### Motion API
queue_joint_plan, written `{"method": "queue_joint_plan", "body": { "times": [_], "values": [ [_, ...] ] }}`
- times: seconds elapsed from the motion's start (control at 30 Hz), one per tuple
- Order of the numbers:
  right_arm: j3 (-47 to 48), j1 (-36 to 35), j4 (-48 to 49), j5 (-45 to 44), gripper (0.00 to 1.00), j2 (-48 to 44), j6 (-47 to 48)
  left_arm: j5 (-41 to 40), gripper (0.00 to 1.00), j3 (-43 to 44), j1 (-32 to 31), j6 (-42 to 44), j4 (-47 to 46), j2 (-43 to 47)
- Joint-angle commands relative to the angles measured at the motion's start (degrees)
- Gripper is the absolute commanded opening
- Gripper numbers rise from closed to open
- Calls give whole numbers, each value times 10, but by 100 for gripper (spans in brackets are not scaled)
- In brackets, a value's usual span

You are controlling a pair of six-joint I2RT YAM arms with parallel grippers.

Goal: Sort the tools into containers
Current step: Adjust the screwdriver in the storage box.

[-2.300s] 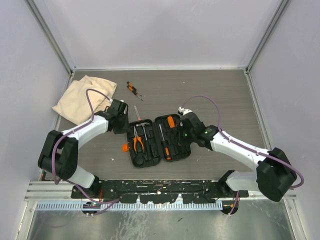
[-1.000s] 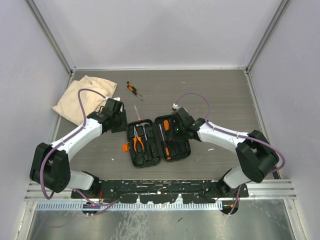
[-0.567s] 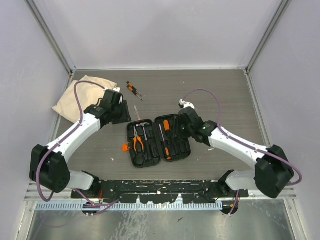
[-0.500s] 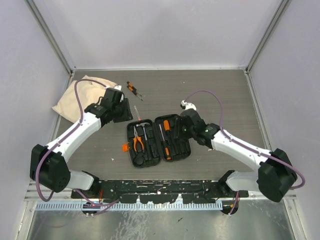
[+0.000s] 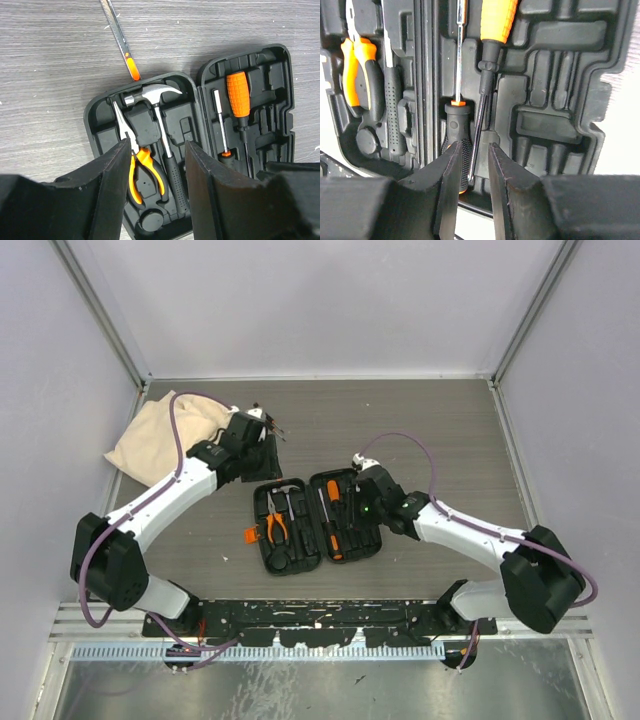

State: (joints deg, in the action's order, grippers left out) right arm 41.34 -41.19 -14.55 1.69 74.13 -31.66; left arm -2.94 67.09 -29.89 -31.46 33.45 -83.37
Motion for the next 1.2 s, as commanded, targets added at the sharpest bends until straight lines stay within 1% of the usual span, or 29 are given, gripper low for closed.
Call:
{"method": "queue_joint_plan", "body": {
  "times": [0.0,0.17,0.27,0.5,0.67,0.73,0.83,0.93,1.07,1.17],
  "values": [
    [5,-7,33,28,33,25,-7,-20,48,-5,0,-9,-5,19],
    [11,-12,32,17,33,51,-14,-19,49,-10,0,-8,-4,18],
    [15,-12,30,8,30,59,-17,-16,49,-16,0,-8,-9,20],
    [18,-12,17,-22,25,66,-26,-8,48,-20,0,-9,-13,14],
    [17,-12,17,-32,24,61,-36,-4,48,-15,0,-10,-13,7],
    [16,-13,21,-32,24,56,-37,0,48,-13,0,-11,-14,5],
    [12,-12,32,-25,28,43,-35,6,47,-2,-2,-13,-13,-4],
    [5,-12,32,-41,31,18,-36,4,47,20,-10,-9,-8,-18],
    [-9,-11,32,-57,31,-11,-36,1,47,50,-25,-6,-4,-40],
    [-7,-12,28,-29,30,-10,-23,2,46,61,-34,-8,-5,-51]
  ]
}}
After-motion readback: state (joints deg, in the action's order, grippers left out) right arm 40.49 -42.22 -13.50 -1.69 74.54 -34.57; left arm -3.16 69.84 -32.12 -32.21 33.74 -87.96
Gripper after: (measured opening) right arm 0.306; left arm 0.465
